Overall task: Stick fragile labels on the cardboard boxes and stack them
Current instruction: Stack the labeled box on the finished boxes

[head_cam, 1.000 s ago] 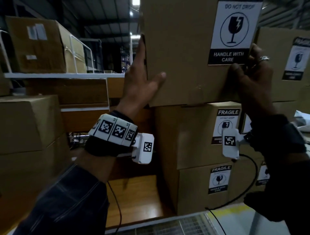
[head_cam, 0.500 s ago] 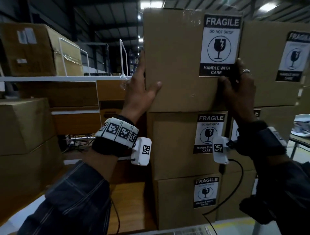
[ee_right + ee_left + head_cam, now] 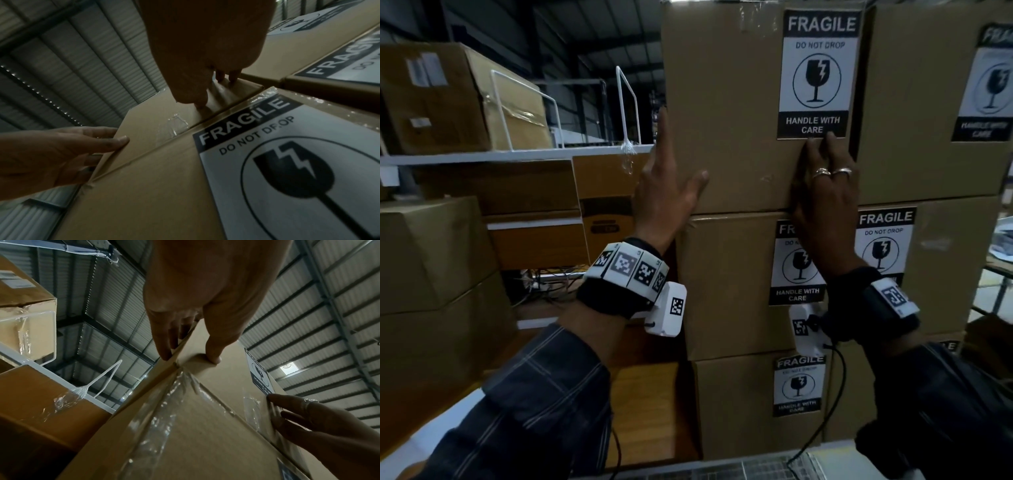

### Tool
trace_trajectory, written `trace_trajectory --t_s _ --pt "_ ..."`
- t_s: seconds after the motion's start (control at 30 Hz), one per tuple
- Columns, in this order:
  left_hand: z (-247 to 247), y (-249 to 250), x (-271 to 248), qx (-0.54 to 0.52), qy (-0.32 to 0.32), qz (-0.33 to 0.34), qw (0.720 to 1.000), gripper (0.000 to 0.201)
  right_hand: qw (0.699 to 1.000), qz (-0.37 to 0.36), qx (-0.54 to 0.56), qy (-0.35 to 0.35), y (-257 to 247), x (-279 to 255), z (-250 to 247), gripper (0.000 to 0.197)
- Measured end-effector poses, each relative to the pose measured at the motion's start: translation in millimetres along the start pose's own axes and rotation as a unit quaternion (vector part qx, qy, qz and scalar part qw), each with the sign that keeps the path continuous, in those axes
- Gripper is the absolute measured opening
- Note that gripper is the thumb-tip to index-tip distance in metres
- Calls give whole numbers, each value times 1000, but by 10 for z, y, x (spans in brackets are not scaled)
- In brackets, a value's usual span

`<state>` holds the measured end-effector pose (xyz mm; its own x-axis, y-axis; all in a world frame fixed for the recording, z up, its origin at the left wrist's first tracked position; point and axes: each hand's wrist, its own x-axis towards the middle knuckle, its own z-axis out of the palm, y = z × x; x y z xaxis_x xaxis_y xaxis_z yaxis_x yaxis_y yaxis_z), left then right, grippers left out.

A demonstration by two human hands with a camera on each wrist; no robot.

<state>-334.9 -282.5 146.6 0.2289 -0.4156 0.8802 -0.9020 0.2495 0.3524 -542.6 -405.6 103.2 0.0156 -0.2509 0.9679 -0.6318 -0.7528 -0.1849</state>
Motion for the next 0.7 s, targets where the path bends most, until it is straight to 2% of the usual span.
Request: trace_trajectory --t_s 0.13,0.27,0.37,0.43,0.53,0.7 --pt "18 1 -36 -6 8 0 1000 103 1000 4 16 -10 -22 -64 8 70" --pt "-40 -15 -124 -32 -18 -10 999 101 999 5 30 -40 -24 -127 -8 72" --pt "-143 -67 -279 -53 -28 2 998 98 996 17 76 -42 -67 -276 -43 64" --pt "-263 -137 -432 -61 -32 7 998 95 993 15 111 -34 -151 -477 -99 60" --pt "-540 -342 -758 -72 -45 -21 996 92 988 5 149 -38 -396 -875 -206 52" --pt "-1119 -964 -1539 -18 -79 -101 992 84 977 5 184 -105 -990 -1712 -215 39"
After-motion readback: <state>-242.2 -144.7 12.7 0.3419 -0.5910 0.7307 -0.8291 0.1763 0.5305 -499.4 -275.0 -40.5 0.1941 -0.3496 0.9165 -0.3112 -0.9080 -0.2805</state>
